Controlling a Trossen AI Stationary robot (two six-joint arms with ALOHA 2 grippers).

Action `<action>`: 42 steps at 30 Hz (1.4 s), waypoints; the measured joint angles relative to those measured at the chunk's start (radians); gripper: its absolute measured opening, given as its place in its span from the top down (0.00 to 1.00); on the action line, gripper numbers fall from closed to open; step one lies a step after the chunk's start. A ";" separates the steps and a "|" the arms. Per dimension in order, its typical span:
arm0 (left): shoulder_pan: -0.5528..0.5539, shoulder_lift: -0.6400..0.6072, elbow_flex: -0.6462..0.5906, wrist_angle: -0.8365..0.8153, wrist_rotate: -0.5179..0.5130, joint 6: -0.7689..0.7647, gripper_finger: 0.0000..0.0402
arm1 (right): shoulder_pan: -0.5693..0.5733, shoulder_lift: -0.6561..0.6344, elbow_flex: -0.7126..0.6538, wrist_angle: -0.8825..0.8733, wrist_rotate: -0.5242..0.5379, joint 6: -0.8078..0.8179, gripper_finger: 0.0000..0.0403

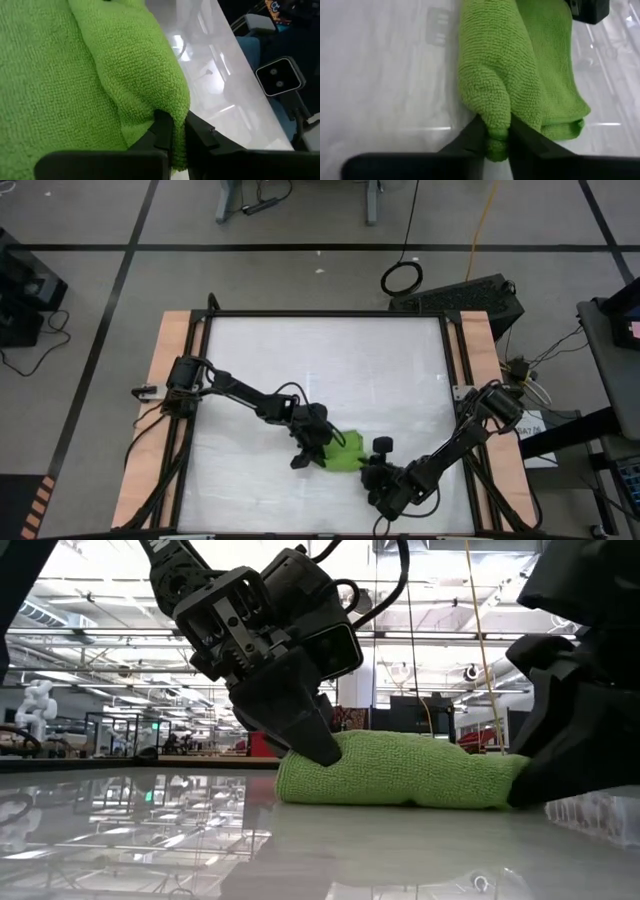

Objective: Roll towel
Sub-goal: Roll the green towel on the table

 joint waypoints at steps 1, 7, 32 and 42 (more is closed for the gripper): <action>0.000 0.000 0.000 0.001 -0.006 0.015 0.93 | 0.000 0.000 0.000 0.000 -0.006 0.013 0.89; -0.013 -0.002 0.001 -0.005 -0.056 0.092 0.80 | -0.006 -0.016 0.000 -0.002 -0.089 0.076 0.97; -0.311 -0.229 0.002 -0.161 -0.810 0.669 0.53 | -0.026 -0.173 -0.296 0.530 -0.178 0.179 0.96; -0.296 -0.110 0.000 -0.075 -0.873 0.779 0.53 | -0.033 -0.175 -0.524 1.029 -0.234 0.254 0.96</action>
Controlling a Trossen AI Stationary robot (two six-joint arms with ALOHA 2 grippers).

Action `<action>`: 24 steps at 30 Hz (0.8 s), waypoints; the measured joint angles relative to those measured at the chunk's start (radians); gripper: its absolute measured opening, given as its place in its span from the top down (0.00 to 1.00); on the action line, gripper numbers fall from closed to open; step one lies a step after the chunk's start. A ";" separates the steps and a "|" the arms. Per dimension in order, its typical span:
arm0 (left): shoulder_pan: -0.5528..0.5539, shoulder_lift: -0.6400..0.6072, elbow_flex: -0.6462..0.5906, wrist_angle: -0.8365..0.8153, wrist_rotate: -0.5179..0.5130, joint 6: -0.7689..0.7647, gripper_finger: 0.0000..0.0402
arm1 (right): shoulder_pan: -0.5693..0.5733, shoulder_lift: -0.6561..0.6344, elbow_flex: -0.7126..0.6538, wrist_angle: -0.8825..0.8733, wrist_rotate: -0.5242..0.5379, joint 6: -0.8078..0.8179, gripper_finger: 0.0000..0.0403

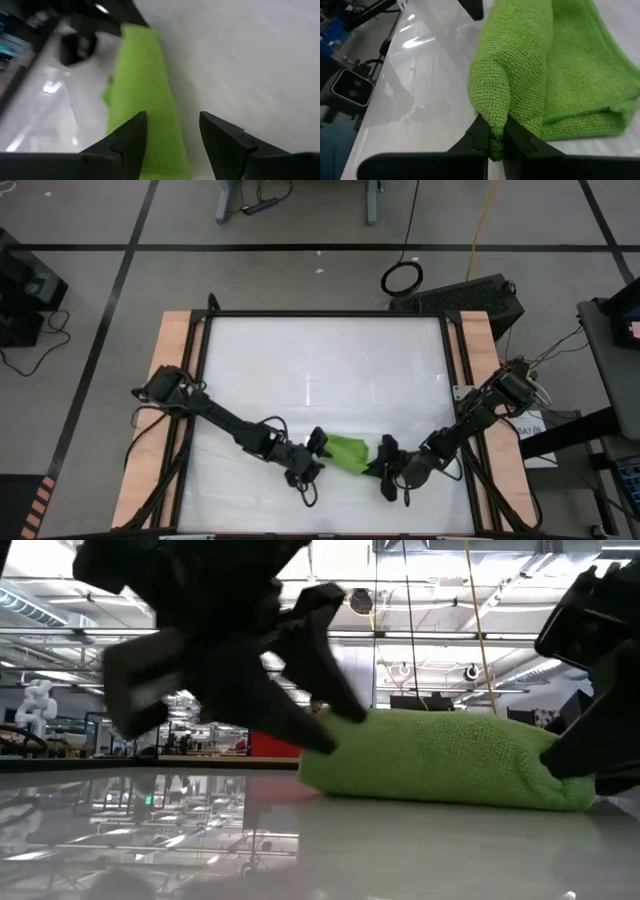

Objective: Roll towel
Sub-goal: Roll the green towel on the table

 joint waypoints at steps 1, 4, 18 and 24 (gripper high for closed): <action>0.001 0.003 0.000 0.030 -0.010 0.023 0.53 | 0.000 -0.001 -0.006 0.003 -0.002 0.016 0.96; -0.003 0.005 0.000 0.102 -0.012 0.084 0.53 | -0.001 -0.002 -0.009 0.006 -0.021 0.029 0.96; 0.047 0.072 0.010 0.124 0.013 0.072 0.24 | -0.023 -0.003 -0.009 0.008 -0.070 0.029 0.96; 0.047 0.091 0.014 0.059 0.020 -0.003 0.28 | -0.026 -0.003 -0.008 0.006 -0.073 0.024 0.96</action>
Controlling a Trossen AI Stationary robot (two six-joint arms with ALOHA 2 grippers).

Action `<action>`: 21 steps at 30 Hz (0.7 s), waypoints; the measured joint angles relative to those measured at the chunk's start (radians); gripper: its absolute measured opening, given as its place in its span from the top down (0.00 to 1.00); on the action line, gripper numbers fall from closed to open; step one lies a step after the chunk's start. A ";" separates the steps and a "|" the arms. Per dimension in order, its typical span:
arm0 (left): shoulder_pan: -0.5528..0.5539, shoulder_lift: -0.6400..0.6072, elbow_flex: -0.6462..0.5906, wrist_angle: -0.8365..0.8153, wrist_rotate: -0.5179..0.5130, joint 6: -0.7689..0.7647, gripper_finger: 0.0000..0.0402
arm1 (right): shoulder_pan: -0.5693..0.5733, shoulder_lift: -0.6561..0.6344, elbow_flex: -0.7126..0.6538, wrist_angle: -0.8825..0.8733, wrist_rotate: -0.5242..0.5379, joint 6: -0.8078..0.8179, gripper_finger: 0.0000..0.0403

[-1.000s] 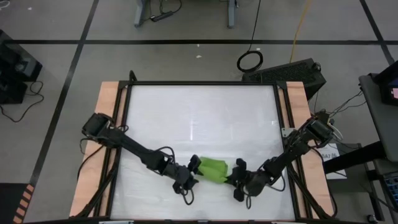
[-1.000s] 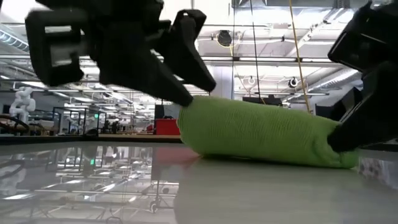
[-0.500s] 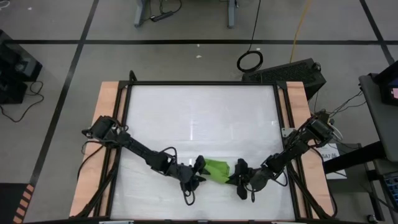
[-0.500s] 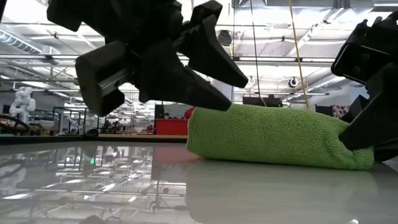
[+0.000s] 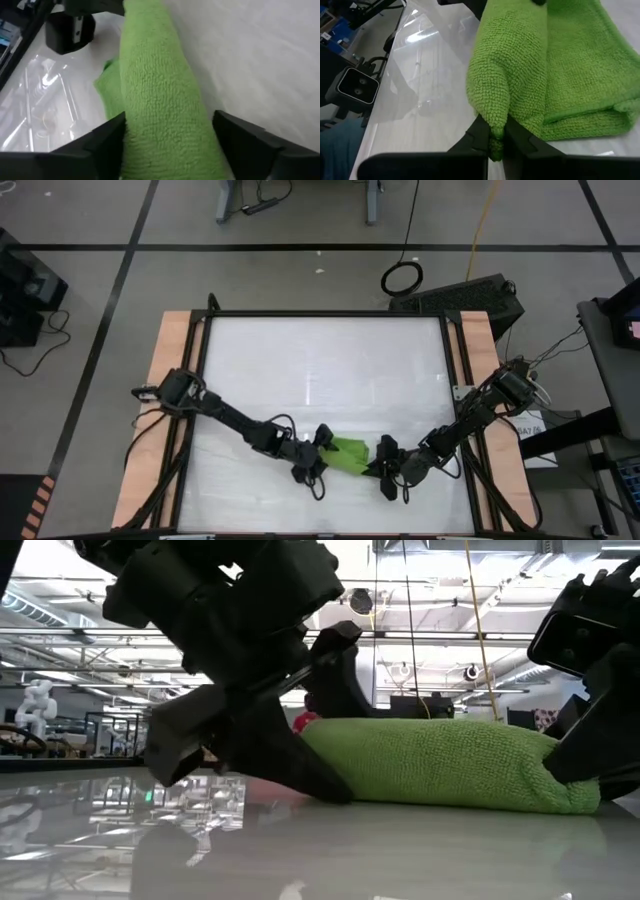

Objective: Roll towel
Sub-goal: Roll the green towel on the table

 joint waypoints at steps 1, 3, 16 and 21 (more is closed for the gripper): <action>-0.006 0.000 0.000 -0.008 0.001 0.000 0.31 | 0.000 0.000 0.000 0.000 0.000 0.000 0.96; -0.017 0.000 0.000 -0.023 -0.002 0.001 0.40 | 0.000 0.000 0.000 -0.002 0.000 0.000 0.96; -0.015 0.000 -0.001 -0.038 -0.017 -0.088 0.94 | -0.012 0.000 0.001 -0.002 -0.021 -0.006 0.93; 0.041 0.000 -0.001 -0.053 0.126 -0.252 0.96 | -0.012 -0.001 0.001 0.001 -0.025 -0.100 0.80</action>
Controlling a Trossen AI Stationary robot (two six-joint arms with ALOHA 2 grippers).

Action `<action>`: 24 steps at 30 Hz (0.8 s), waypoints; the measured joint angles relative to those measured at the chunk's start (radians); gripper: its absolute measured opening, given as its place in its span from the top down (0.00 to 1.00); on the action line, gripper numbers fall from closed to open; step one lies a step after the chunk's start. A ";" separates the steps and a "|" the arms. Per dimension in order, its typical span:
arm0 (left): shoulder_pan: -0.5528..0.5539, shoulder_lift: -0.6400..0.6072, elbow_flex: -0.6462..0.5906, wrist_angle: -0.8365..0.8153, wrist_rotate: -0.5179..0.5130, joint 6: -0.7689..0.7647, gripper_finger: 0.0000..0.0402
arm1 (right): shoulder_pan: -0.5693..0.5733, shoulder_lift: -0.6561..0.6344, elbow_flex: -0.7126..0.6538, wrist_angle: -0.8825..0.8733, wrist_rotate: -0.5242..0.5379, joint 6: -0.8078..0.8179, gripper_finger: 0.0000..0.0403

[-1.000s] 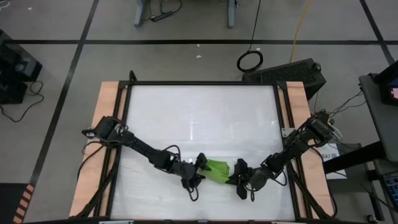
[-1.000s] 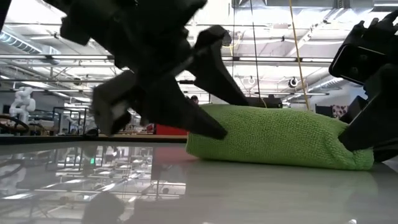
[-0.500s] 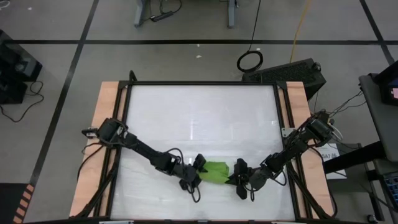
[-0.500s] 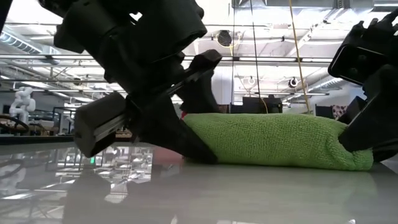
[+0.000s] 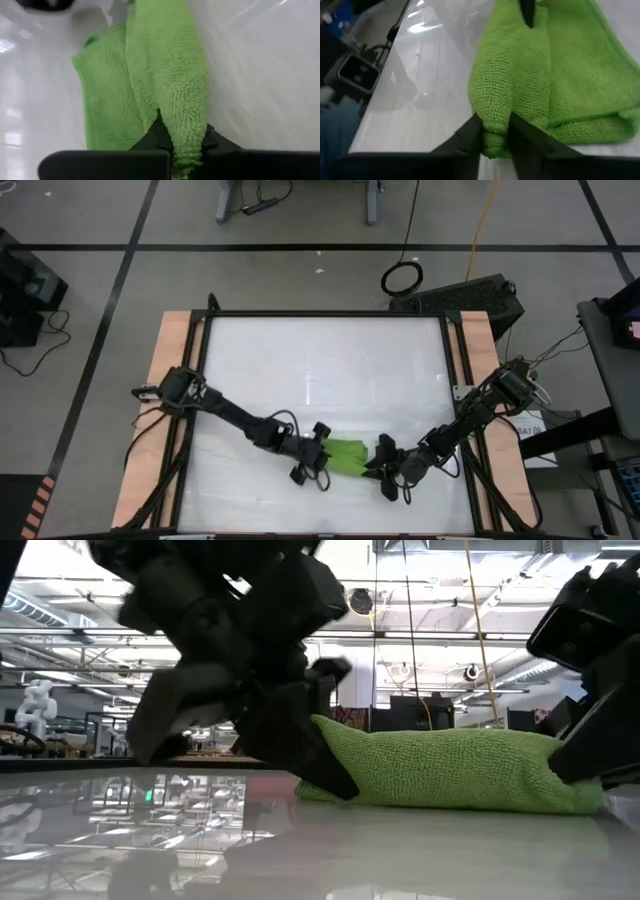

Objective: Roll towel
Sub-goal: Roll the green towel on the table

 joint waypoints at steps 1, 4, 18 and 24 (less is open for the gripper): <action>0.017 0.000 0.000 -0.006 0.045 -0.043 0.96 | 0.000 -0.005 0.000 -0.002 -0.001 -0.033 0.76; 0.063 -0.002 0.002 -0.021 0.170 -0.149 0.96 | 0.000 -0.034 -0.002 -0.021 -0.001 -0.124 0.64; 0.175 0.005 0.000 -0.034 0.453 -0.376 0.96 | 0.115 -0.106 0.188 -0.397 0.247 -0.606 0.38; 0.189 0.006 -0.001 -0.031 0.479 -0.393 0.93 | 0.127 -0.001 0.285 -0.560 0.348 -0.654 0.38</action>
